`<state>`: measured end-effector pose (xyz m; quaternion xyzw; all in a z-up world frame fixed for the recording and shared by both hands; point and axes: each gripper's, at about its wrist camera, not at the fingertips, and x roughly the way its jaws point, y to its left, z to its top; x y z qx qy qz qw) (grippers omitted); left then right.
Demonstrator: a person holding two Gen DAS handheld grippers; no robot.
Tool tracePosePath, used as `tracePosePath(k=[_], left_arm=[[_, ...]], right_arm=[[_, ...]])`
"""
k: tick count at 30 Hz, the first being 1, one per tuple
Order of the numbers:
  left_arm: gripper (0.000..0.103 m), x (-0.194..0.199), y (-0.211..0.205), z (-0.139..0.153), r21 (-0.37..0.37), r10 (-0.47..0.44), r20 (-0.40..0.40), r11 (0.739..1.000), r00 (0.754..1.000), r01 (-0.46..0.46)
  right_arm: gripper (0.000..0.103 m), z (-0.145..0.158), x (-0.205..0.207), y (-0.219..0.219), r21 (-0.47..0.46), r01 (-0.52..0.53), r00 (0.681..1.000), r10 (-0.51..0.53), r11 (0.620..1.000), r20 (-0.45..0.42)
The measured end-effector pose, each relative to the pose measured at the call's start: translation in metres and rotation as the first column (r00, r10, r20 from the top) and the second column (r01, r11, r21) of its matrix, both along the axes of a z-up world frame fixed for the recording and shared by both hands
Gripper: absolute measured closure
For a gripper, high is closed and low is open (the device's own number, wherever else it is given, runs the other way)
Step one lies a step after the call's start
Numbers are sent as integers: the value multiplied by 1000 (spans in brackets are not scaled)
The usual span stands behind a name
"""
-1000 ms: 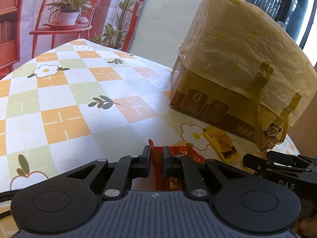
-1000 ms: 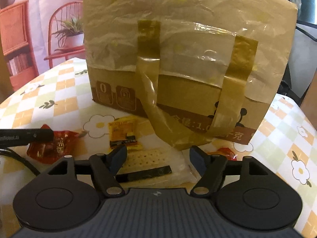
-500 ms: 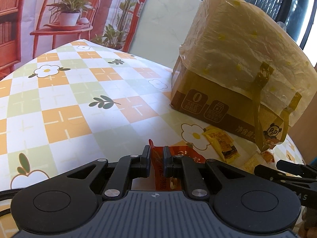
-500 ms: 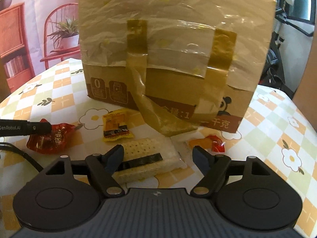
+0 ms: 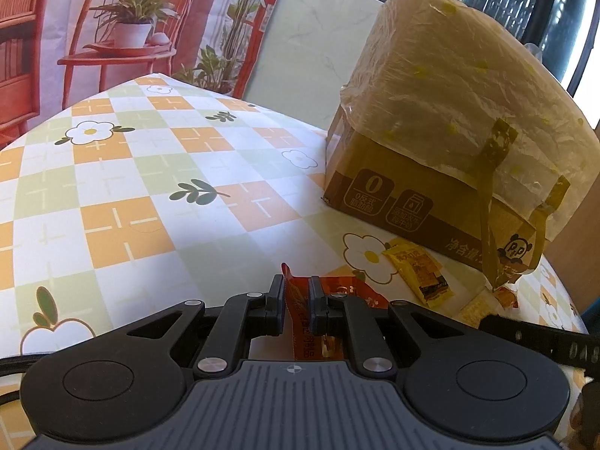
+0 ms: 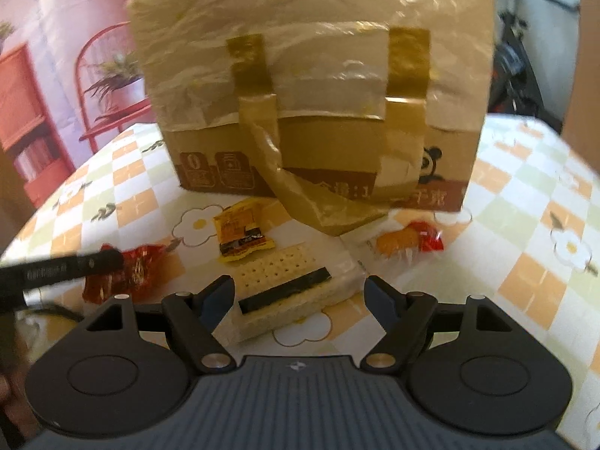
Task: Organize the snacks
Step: 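Grasp the cracker pack with the right tool while the left tool holds the red bag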
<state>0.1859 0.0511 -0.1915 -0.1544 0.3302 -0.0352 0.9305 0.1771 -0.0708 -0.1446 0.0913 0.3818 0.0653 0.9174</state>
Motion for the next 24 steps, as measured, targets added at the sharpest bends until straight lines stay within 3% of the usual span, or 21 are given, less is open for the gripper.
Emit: tracePosePath(k=[6,17,24], left_arm=[[90,0,0,0,-3,0,1,1000,1000,0],[90,0,0,0,-4,1,1,1000,1000,-1],[90,0,0,0,-4,1,1,1000,1000,-1]], right_arm=[[24,-4,21,-6,115,91,993,-81,989,-87],[15,-10,36,9,6,66,996,-65,998,-65],[15,-5,31,12,-62,24,999,-27,998,-46]])
